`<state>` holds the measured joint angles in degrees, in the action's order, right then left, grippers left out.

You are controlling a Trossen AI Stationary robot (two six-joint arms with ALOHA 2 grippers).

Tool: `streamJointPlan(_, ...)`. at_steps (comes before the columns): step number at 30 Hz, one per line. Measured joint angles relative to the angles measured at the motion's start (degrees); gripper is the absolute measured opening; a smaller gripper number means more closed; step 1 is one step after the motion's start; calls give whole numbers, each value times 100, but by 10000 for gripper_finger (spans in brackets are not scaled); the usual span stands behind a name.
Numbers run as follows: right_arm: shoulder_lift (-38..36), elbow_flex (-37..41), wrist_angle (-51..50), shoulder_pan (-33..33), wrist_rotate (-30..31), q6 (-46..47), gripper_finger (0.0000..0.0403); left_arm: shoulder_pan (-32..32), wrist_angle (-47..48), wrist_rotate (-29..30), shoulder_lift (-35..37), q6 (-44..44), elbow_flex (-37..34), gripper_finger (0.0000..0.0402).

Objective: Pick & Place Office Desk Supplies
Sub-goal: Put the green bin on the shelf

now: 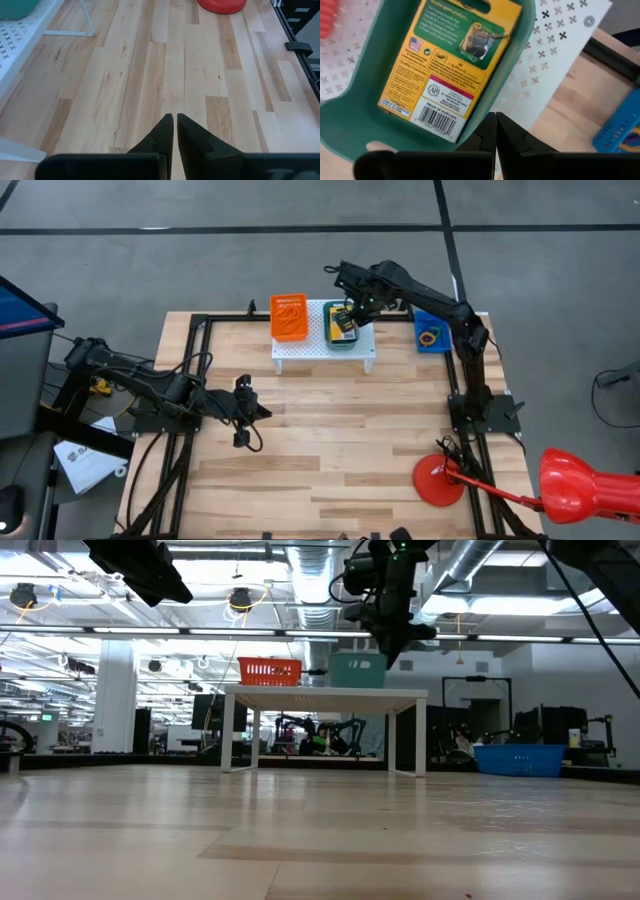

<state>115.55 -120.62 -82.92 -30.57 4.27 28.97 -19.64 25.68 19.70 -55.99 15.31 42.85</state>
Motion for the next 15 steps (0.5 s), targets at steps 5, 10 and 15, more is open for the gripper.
streamJointPlan(5,0,0,220,18,1,-2,0,-1,1,-1,0,0,0,17)
streamJointPlan(10,0,0,198,-58,7,-28,0,-2,1,1,0,0,0,17)
streamJointPlan(15,24,-2,254,-39,-6,-62,0,0,1,3,0,0,0,17)
